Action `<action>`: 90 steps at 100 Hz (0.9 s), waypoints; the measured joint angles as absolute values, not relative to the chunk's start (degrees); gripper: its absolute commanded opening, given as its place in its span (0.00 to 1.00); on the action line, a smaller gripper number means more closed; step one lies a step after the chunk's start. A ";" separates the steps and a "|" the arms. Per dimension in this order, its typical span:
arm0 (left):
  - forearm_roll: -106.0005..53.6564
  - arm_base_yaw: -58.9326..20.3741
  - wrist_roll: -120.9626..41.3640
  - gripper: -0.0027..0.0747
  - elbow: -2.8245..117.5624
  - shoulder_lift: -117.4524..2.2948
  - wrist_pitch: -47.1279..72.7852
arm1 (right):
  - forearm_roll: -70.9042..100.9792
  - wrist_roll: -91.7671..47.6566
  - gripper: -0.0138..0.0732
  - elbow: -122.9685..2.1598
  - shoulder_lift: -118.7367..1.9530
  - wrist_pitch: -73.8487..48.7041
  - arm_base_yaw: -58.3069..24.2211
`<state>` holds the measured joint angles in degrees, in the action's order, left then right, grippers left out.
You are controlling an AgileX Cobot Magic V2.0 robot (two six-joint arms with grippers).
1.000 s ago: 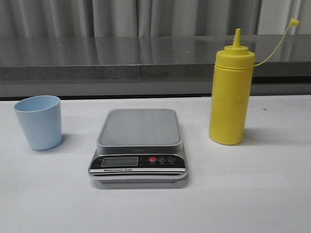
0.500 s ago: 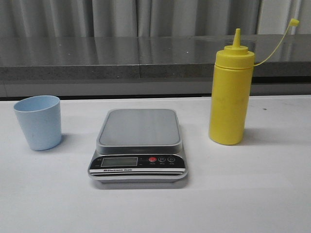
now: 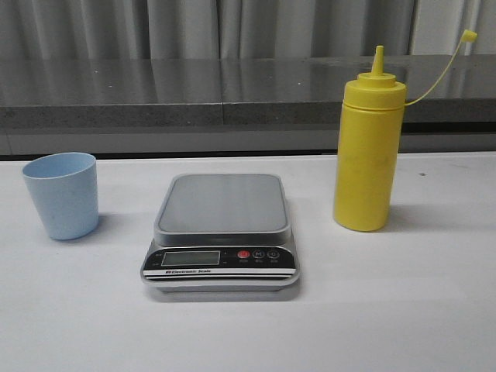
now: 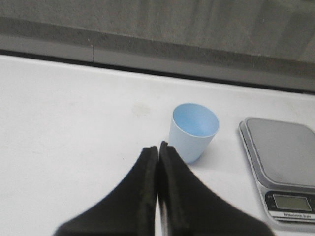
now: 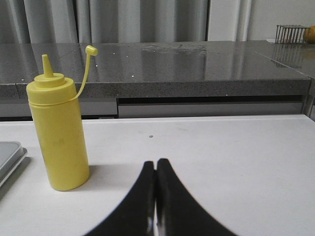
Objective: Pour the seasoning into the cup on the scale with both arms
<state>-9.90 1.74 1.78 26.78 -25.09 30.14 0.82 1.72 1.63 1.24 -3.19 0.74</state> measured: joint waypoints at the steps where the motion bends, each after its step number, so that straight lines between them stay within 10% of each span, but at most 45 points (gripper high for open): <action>1: -9.90 1.74 1.49 0.01 27.85 -25.75 30.53 | 0.82 1.72 0.08 1.63 1.24 -3.19 0.74; 90: -14.41 1.31 -10.39 0.05 66.79 -83.75 44.57 | 0.82 1.72 0.08 1.63 1.24 -3.19 0.74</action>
